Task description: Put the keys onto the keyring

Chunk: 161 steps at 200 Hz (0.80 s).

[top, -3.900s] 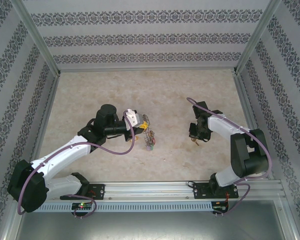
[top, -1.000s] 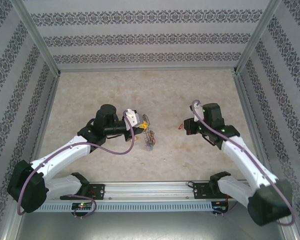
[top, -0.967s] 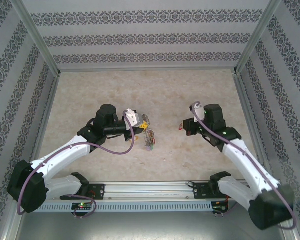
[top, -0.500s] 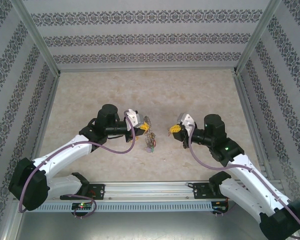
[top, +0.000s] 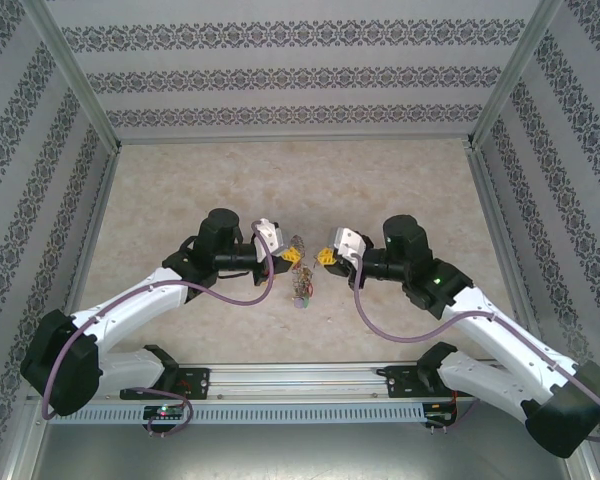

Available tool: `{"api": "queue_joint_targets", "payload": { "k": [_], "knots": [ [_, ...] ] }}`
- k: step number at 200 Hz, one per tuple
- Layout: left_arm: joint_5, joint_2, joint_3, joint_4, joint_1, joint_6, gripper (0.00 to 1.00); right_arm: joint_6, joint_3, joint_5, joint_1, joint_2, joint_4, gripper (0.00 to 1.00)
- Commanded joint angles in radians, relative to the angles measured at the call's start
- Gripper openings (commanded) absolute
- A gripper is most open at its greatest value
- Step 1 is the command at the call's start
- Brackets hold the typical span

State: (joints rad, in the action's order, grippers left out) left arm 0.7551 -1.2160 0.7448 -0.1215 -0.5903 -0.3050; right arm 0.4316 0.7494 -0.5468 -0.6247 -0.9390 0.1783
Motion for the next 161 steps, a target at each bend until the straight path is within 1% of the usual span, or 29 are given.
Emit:
{"api": "queue_joint_targets", "payload": {
  "k": [1,19,87,122,138,161],
  "knots": [
    [0.018,0.0,0.027,-0.096,-0.019,0.029,0.0,0.031,0.041,-0.05,-0.022,-0.024,-0.02,0.0],
    [0.018,0.0,0.027,-0.097,-0.02,0.026,0.0,0.03,0.05,-0.049,-0.032,-0.042,-0.03,0.0],
    [0.016,0.008,0.026,-0.086,-0.024,0.022,0.0,0.008,0.056,0.03,-0.069,-0.09,-0.111,0.0],
    [0.013,0.013,0.025,-0.079,-0.025,0.017,0.0,0.007,0.054,0.124,-0.091,-0.097,-0.132,0.0],
    [0.012,0.013,0.025,-0.08,-0.025,0.015,0.0,0.008,0.053,0.134,-0.097,-0.102,-0.139,0.0],
    [0.015,0.012,0.028,-0.083,-0.026,0.016,0.0,0.008,0.059,0.195,-0.113,-0.122,-0.131,0.0]
  ]
}}
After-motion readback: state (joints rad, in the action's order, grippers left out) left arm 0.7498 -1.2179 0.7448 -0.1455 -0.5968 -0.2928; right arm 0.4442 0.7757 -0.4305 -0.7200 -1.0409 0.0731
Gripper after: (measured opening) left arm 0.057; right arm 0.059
